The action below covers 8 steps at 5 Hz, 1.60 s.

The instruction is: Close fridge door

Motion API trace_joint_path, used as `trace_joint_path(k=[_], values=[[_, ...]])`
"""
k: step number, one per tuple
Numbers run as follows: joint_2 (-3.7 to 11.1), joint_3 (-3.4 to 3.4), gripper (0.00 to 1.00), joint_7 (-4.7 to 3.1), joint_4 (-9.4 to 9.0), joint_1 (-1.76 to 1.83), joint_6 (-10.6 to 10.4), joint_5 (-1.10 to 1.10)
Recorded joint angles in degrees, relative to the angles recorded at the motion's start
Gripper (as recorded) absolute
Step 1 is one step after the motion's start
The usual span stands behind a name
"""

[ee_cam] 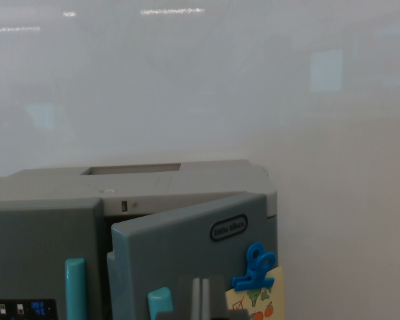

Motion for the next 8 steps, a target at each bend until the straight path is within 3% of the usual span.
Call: trace_joint_path(k=[3, 4, 5, 6, 7, 8], values=[[0.00, 0.00, 1.00, 0.00, -0.24, 0.00, 0.01, 0.00], [0.19, -0.01, 1.00, 0.00, -1.55, 0.00, 0.01, 0.00], [0.19, -0.01, 1.00, 0.00, -1.55, 0.00, 0.01, 0.00], [1.38, -0.16, 1.00, 0.00, -2.22, 0.00, 0.01, 0.00], [1.38, -0.16, 1.00, 0.00, -2.22, 0.00, 0.01, 0.00], [4.04, -0.49, 1.00, 0.00, -2.22, 0.00, 0.01, 0.00]])
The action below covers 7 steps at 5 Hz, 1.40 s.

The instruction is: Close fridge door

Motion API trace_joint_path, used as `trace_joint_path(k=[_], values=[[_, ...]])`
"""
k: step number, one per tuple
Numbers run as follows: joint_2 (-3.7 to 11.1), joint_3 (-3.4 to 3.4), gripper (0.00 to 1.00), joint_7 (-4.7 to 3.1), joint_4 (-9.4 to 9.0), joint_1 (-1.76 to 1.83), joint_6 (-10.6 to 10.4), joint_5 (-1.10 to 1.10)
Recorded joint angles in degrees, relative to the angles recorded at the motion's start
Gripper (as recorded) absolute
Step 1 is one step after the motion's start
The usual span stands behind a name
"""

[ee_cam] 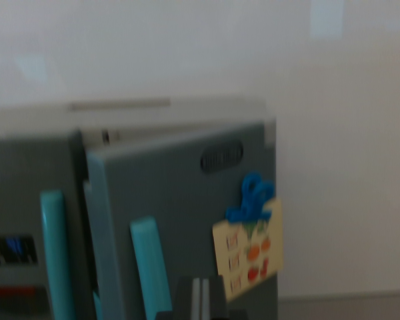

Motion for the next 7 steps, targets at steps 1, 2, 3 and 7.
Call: trace_joint_path(k=[1, 2, 3, 7], values=[[0.00, 0.00, 1.00, 0.00, 0.00, 0.00, 0.00, 0.00], [3.37, 0.00, 1.00, 0.00, 0.00, 0.00, 0.00, 0.00], [3.37, 0.00, 1.00, 0.00, 0.00, 0.00, 0.00, 0.00], [10.73, -0.05, 1.00, 0.00, 0.00, 0.00, 0.00, 0.00]])
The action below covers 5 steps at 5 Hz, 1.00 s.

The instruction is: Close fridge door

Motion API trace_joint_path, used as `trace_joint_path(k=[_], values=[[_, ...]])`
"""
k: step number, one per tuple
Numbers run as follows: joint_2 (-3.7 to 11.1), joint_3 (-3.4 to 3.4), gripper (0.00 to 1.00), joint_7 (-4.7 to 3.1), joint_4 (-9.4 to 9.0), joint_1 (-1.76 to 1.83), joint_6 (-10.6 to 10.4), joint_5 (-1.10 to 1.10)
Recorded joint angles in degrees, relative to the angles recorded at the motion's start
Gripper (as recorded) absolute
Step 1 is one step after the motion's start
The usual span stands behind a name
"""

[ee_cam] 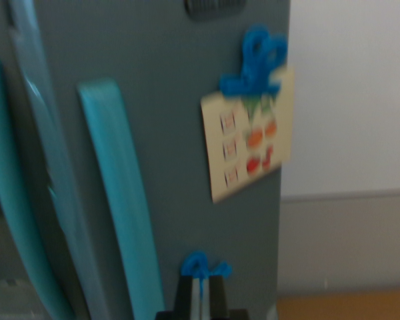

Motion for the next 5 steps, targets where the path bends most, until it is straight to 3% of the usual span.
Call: trace_joint_path(k=[1, 2, 3, 4, 5], values=[[3.36, -0.37, 1.00, 0.00, 0.00, 0.00, -0.01, 0.00], [3.36, -0.37, 1.00, 0.00, 0.00, 0.00, -0.01, 0.00], [6.57, -0.74, 1.00, 0.00, 0.03, 0.00, -0.03, 0.00], [6.57, -0.74, 1.00, 0.00, 0.03, 0.00, -0.03, 0.00], [9.68, -0.76, 1.00, 0.00, 0.28, 0.00, -0.05, 0.00]])
